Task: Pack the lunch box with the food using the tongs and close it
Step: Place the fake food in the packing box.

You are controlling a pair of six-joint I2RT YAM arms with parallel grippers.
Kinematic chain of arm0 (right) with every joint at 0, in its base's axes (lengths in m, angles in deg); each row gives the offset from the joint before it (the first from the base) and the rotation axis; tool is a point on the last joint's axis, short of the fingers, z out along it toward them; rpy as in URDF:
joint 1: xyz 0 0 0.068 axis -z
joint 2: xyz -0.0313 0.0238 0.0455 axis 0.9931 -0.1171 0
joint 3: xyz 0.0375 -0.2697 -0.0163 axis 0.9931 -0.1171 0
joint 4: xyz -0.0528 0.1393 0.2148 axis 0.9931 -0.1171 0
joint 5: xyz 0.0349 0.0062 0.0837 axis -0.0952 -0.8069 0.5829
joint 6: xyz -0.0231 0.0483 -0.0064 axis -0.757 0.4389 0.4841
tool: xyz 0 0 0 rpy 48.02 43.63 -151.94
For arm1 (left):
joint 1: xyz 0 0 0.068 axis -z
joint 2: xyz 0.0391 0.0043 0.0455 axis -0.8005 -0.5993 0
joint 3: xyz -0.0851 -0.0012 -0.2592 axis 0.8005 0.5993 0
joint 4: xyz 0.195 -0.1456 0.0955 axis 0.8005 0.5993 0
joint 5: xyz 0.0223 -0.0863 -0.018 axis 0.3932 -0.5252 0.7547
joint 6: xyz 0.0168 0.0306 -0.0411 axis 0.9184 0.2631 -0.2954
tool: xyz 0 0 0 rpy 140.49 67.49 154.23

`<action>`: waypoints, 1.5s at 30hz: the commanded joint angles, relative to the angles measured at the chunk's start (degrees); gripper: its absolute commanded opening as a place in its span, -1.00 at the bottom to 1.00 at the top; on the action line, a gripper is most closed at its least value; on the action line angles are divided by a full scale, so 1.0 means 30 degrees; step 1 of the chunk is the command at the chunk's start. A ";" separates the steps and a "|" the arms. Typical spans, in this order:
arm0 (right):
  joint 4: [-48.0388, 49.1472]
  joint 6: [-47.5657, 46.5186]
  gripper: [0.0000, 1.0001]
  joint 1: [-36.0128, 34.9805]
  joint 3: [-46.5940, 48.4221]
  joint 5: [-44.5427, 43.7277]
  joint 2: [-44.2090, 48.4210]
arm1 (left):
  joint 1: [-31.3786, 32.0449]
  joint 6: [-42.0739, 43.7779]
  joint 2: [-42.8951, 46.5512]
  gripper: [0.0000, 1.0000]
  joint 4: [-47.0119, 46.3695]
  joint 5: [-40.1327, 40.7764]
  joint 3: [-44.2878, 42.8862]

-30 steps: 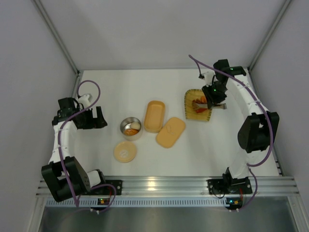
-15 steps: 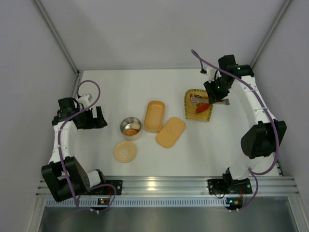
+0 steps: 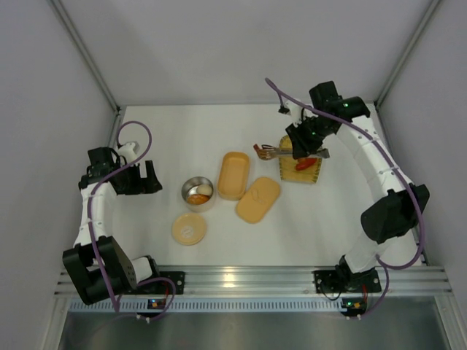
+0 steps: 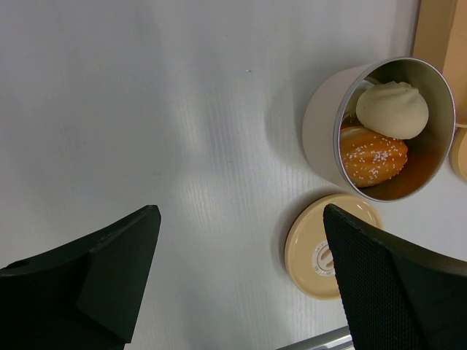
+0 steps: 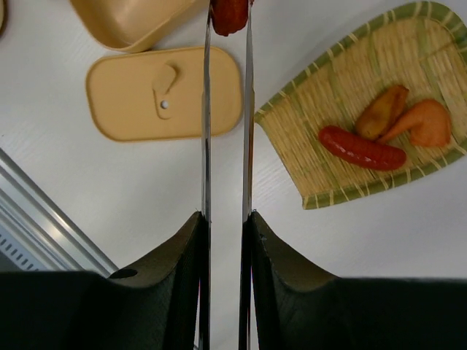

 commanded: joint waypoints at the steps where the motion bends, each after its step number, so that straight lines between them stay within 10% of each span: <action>1: -0.0173 -0.0100 -1.00 -0.1590 0.0700 0.1034 0.0911 | -0.0147 0.0025 0.0297 0.96 -0.0672 -0.0331 -0.0004; 27: 0.2083 -0.0128 -0.95 -0.7158 -0.0472 -0.1573 -0.2370 | -0.0147 -0.0063 0.0033 0.96 -0.0994 -0.0244 0.0114; 45: 0.1879 0.0574 -0.09 -0.7803 0.0786 -0.1339 -0.2197 | -0.0147 -0.0034 -0.0055 0.96 -0.1023 -0.0244 0.0114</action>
